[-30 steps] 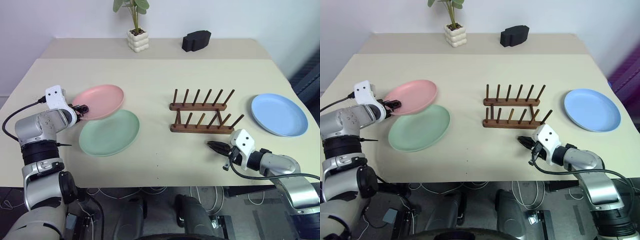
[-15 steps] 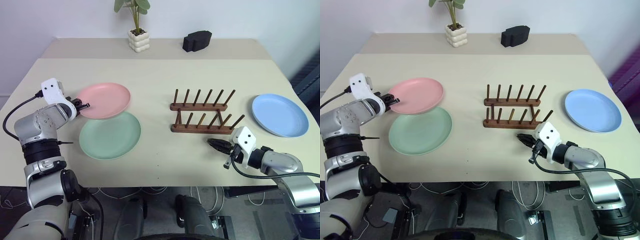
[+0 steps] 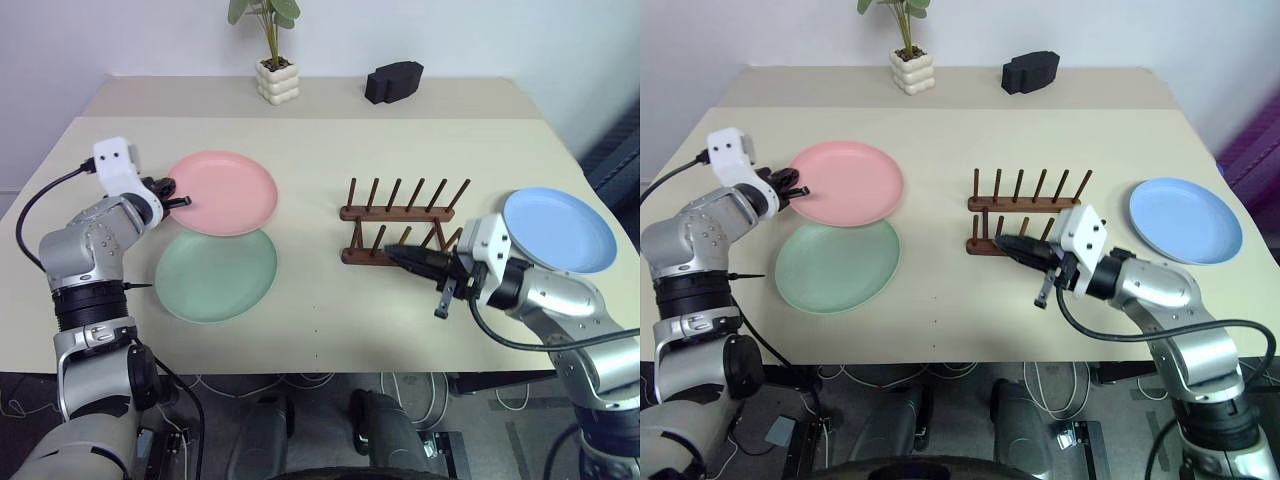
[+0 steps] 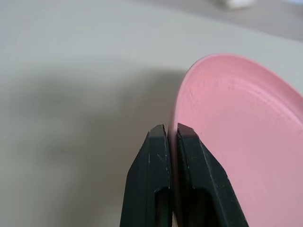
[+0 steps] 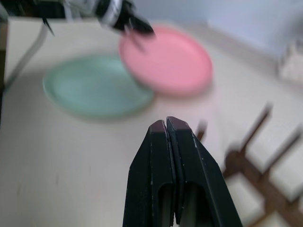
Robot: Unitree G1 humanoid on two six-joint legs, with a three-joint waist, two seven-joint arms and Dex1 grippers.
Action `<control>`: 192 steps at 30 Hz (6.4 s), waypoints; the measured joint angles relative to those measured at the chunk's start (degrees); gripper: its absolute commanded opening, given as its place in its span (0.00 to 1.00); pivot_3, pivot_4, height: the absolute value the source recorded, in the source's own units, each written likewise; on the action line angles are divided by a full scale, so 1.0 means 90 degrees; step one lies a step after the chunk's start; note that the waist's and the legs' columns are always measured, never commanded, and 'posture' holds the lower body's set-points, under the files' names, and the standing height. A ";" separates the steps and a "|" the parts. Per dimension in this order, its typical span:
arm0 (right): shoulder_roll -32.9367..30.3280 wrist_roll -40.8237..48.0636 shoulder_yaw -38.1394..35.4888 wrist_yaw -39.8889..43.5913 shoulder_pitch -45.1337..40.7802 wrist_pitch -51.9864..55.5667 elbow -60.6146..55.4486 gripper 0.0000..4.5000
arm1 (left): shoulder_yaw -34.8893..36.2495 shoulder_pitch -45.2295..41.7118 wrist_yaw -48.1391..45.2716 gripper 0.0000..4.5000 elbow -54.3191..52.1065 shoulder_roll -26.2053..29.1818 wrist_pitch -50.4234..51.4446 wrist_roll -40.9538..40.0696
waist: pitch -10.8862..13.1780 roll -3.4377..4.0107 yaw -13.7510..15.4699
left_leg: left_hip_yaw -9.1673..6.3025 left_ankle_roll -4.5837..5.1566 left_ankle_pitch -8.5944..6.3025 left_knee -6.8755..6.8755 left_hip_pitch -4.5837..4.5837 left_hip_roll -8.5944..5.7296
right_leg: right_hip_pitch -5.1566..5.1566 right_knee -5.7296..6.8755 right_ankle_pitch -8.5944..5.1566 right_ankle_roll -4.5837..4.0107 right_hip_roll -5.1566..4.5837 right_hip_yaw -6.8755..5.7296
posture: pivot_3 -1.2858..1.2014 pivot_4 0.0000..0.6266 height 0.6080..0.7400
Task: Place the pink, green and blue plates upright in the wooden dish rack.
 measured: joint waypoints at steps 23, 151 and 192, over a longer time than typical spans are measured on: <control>0.0955 -0.3617 0.3157 -0.0728 -0.3410 -0.0939 0.1758 0.82 | -0.1696 -0.1247 -0.0063 0.00 -0.1849 -0.0803 -0.0918 0.0897 | 0.0003 0.0001 -0.0096 | -0.0001 -0.0003 0.0003 0.0003 -0.0026 -0.0005 | -0.0025 0.0004 0.0004 0.0003 0.0002 -0.0001 | 0.52 0.24 1.00; -0.0296 0.4070 -0.3118 -0.0550 -0.0665 0.2613 0.3195 0.99 | -0.2304 0.2516 -0.4141 1.00 -0.3532 0.0248 -0.1371 -0.1711 | 0.0002 0.0014 -0.0131 | 0.0005 -0.0004 0.0004 0.0000 -0.0016 0.0011 | -0.0013 -0.0004 -0.0009 -0.0032 0.0008 0.0003 | 0.52 0.24 1.00; -0.0389 -0.2187 0.2083 0.0083 -0.2117 -0.0717 0.0858 1.00 | -0.0539 0.3228 -0.1879 0.88 -0.2350 0.2065 0.0908 -0.0337 | 0.0010 0.0005 -0.0127 | 0.0003 -0.0005 0.0004 -0.0006 -0.0034 0.0017 | -0.0043 -0.0001 -0.0010 -0.0031 0.0004 0.0002 | 0.52 0.24 1.00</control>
